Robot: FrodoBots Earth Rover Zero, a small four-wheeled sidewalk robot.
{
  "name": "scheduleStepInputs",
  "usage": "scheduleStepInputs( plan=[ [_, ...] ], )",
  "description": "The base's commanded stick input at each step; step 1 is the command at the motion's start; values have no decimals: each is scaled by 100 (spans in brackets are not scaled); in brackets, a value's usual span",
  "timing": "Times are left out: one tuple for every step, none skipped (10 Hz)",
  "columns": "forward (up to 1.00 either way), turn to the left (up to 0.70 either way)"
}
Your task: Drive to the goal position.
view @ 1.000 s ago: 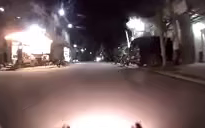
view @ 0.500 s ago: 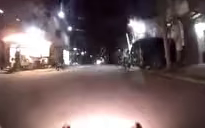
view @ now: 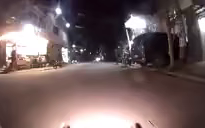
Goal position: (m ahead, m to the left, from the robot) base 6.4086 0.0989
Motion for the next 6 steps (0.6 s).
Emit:
scheduleStepInputs(
  plan=[
    [70,0],
    [70,0],
    [70,0],
    [70,0],
    [70,0],
    [70,0]
  ],
)
